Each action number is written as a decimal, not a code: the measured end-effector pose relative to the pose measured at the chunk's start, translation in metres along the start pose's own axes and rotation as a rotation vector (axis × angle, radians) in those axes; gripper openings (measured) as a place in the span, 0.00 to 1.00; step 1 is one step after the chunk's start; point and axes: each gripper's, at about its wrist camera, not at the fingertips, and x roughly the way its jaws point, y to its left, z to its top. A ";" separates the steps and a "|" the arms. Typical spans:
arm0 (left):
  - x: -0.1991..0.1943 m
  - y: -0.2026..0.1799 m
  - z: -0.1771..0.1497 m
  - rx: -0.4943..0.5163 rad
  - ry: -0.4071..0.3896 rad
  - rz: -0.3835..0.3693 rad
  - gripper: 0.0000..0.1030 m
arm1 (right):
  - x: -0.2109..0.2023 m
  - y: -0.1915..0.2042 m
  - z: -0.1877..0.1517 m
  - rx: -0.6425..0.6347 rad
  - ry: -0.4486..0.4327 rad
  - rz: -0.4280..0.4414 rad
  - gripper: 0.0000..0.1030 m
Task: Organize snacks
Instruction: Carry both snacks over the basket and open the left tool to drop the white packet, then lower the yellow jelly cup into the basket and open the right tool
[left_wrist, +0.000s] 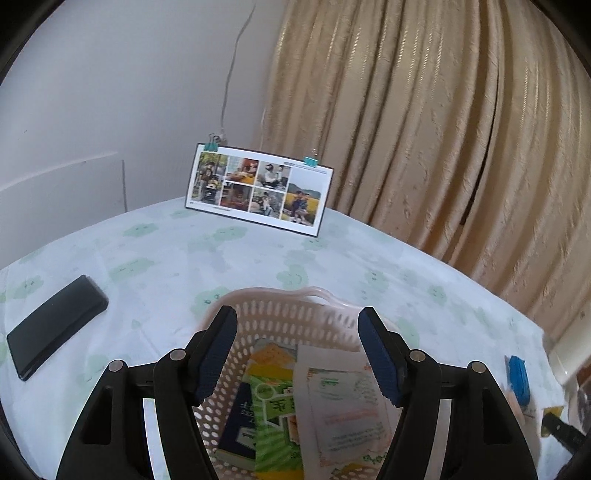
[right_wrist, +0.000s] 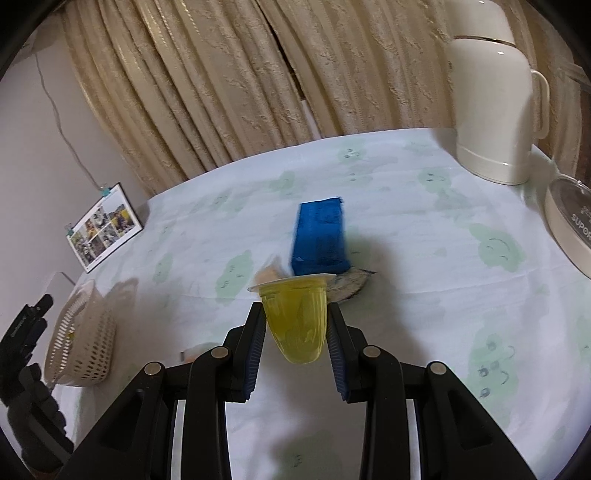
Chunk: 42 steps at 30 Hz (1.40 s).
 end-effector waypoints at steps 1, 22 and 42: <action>0.000 0.001 0.000 -0.001 -0.001 0.002 0.67 | -0.001 0.004 -0.001 -0.004 0.000 0.009 0.30; -0.010 0.038 0.009 -0.107 -0.035 0.022 0.67 | -0.011 0.178 -0.015 -0.246 0.034 0.318 0.30; -0.014 0.055 0.009 -0.175 -0.030 -0.008 0.67 | 0.031 0.242 -0.040 -0.285 0.103 0.378 0.63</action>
